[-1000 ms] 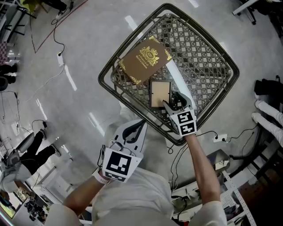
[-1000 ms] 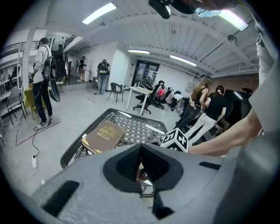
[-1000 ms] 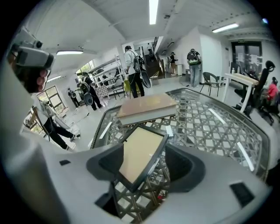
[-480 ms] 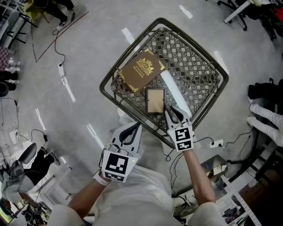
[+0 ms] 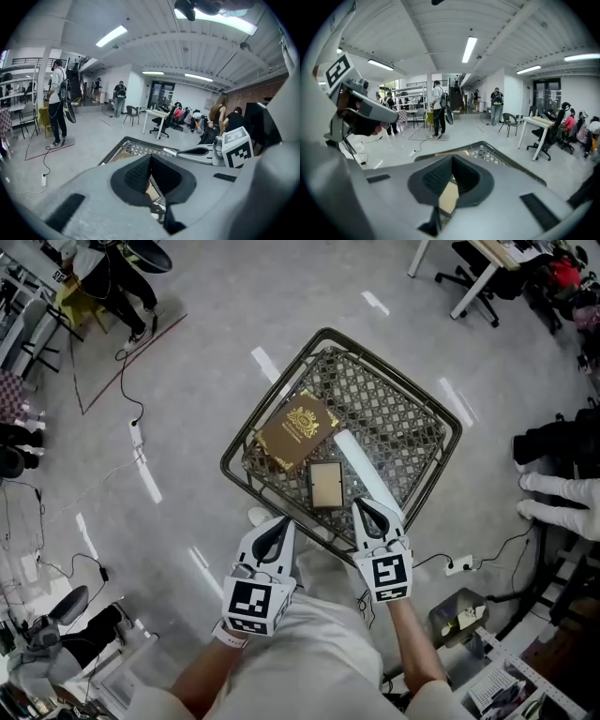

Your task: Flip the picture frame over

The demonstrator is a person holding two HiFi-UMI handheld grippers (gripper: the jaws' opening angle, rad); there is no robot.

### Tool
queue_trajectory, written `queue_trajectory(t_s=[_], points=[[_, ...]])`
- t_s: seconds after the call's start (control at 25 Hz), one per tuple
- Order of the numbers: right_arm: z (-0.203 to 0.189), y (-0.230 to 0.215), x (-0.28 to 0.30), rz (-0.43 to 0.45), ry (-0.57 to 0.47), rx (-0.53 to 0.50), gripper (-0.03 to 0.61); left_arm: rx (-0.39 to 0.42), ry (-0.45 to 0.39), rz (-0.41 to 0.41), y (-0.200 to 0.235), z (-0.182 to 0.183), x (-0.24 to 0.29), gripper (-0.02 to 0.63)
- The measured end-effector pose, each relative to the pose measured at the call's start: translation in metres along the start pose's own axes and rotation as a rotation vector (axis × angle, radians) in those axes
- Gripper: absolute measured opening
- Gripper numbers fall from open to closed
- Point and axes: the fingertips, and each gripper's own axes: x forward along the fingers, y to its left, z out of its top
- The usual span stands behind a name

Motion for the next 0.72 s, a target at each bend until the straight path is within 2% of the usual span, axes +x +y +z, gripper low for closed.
queue_trajectory(t_s=[0.12, 0.36, 0.56, 0.72], points=[[0.028, -0.003, -0.021, -0.05, -0.062, 0.021, 0.017, -0.035, -0.045, -0.02, -0.004, 0.019, -0.008, 0.017], [0.084, 0.003, -0.055, -0.097, -0.169, 0.023, 0.017, -0.002, -0.146, -0.002, -0.003, 0.06, -0.025, 0.017], [0.121, -0.001, -0.084, -0.156, -0.229, -0.015, 0.018, -0.025, -0.205, -0.018, -0.004, 0.077, -0.035, 0.017], [0.133, 0.0, -0.104, -0.182, -0.256, 0.009, 0.017, -0.021, -0.22, -0.042, -0.011, 0.08, -0.043, 0.017]])
